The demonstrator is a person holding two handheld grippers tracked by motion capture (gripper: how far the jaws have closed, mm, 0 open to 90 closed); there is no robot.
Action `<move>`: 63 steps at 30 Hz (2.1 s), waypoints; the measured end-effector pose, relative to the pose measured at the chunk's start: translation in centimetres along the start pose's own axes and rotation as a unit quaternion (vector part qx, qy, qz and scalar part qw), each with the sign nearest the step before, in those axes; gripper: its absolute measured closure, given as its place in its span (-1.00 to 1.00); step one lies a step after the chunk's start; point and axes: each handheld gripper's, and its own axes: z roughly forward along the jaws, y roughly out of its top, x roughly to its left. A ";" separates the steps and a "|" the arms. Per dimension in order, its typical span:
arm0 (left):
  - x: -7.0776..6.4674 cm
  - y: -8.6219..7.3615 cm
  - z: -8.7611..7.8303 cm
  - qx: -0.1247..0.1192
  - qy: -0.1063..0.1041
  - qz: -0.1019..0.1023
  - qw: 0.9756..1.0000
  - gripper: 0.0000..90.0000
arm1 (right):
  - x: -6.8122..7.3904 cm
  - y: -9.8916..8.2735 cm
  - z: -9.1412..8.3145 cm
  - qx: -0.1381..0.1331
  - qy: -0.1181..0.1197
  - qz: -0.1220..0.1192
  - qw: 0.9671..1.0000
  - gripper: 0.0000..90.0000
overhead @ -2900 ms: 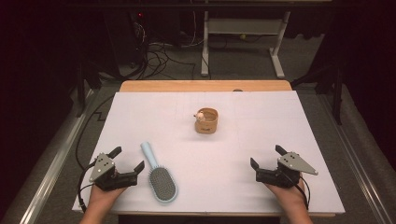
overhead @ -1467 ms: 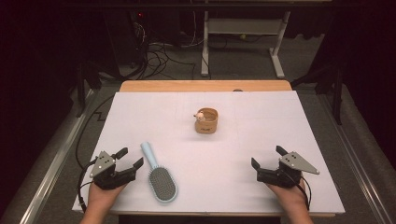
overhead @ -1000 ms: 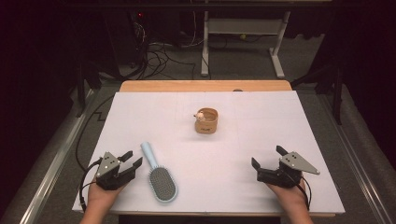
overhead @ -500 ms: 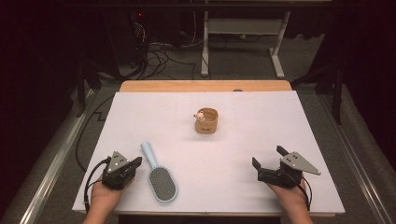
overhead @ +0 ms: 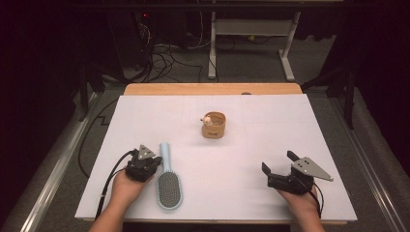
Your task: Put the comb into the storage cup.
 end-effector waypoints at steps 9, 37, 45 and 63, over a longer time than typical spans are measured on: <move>-1.2 2.9 1.8 0.005 -0.031 0.026 0.999 1.00 | -0.1 -0.1 -0.1 0.001 0.000 0.003 1.000 -0.94; -4.0 6.2 3.3 0.027 -0.056 0.100 0.993 1.00 | -0.1 -0.2 0.1 0.007 0.005 0.008 1.000 -0.92; -3.8 6.4 2.6 0.008 -0.051 0.090 0.995 1.00 | -0.2 -0.2 0.1 0.005 0.004 0.010 1.000 -0.92; 0.2 -1.4 -3.6 -0.090 -0.033 -0.014 0.995 0.65 | -0.1 -0.2 0.0 0.004 0.003 0.010 1.000 -0.92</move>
